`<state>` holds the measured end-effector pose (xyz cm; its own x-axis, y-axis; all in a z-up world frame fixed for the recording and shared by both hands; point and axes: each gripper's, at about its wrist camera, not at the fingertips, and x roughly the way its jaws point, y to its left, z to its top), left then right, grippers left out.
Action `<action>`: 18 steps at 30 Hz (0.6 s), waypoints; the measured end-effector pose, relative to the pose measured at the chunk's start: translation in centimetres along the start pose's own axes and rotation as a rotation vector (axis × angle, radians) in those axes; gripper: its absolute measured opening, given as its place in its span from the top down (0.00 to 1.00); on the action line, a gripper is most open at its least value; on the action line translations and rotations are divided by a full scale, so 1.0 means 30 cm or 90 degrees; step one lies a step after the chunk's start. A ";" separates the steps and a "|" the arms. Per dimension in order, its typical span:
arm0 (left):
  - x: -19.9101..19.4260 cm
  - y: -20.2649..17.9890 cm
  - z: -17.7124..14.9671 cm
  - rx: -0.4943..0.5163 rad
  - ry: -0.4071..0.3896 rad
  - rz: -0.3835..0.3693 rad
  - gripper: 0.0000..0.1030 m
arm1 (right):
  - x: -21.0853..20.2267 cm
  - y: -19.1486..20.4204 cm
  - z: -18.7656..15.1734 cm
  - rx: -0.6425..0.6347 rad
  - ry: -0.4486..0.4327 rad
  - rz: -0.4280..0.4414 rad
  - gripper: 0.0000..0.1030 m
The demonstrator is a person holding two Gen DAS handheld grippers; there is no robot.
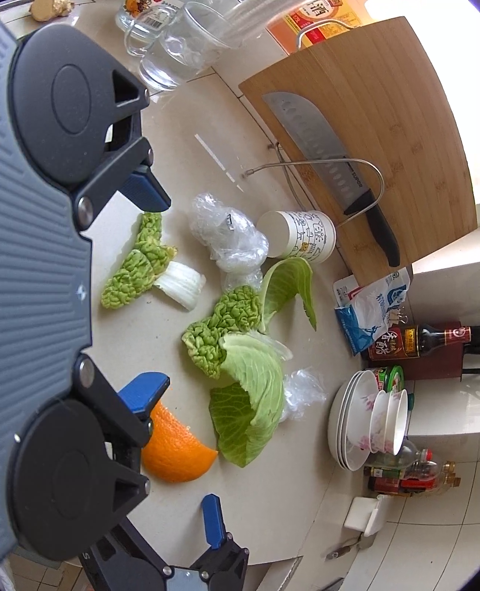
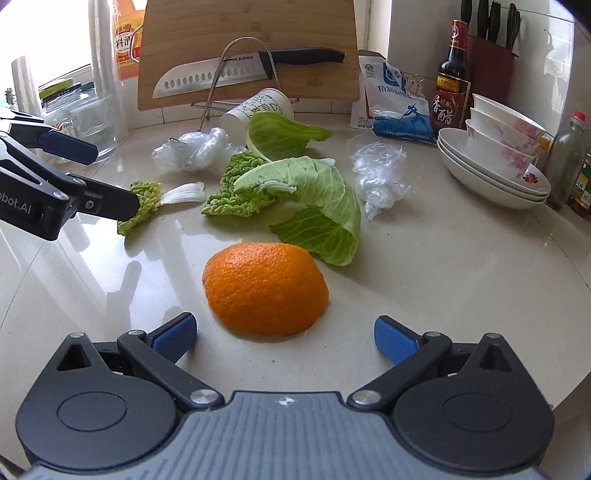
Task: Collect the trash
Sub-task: 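Return both tools to the counter and close the right tool on the orange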
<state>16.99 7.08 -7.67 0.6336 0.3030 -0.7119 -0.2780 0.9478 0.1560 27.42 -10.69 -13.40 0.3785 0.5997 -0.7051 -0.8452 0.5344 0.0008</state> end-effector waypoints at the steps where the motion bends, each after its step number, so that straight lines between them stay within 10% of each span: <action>1: 0.021 0.009 0.006 0.006 0.002 -0.008 0.09 | 0.005 0.000 0.005 -0.001 0.000 0.001 0.00; 18: 0.209 0.103 0.033 0.045 0.097 -0.149 0.31 | 0.025 -0.018 0.032 0.037 0.010 -0.042 0.00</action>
<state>20.81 12.02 -10.99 0.5572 0.0617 -0.8281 -0.0825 0.9964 0.0188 28.52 -9.96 -13.27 0.4256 0.5528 -0.7165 -0.7952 0.6063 -0.0045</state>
